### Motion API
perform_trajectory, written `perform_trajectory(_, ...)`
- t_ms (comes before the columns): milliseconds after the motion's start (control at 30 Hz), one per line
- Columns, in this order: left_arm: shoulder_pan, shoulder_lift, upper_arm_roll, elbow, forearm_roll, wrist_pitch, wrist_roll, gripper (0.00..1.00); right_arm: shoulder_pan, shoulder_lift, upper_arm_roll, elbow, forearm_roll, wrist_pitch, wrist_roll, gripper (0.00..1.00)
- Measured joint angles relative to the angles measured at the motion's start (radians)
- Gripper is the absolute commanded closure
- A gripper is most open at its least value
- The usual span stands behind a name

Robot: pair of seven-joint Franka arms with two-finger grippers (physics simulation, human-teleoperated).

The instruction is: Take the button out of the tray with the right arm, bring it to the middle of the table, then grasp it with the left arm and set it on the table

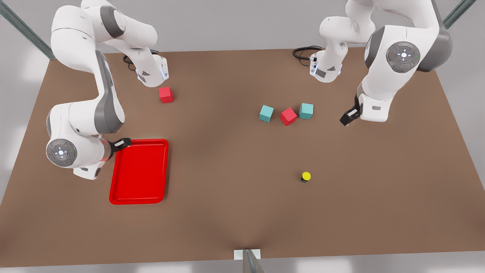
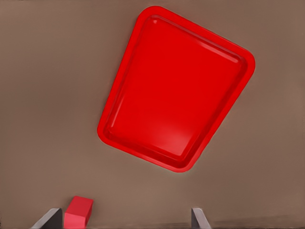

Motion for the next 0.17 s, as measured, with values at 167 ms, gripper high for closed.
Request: perform_trajectory(167,0.013,0.0,0.0,0.001,-0.005,0.006,0.234,0.0,-0.018,0.0,0.006,0.009,0.002,-0.036,0.022,0.0)
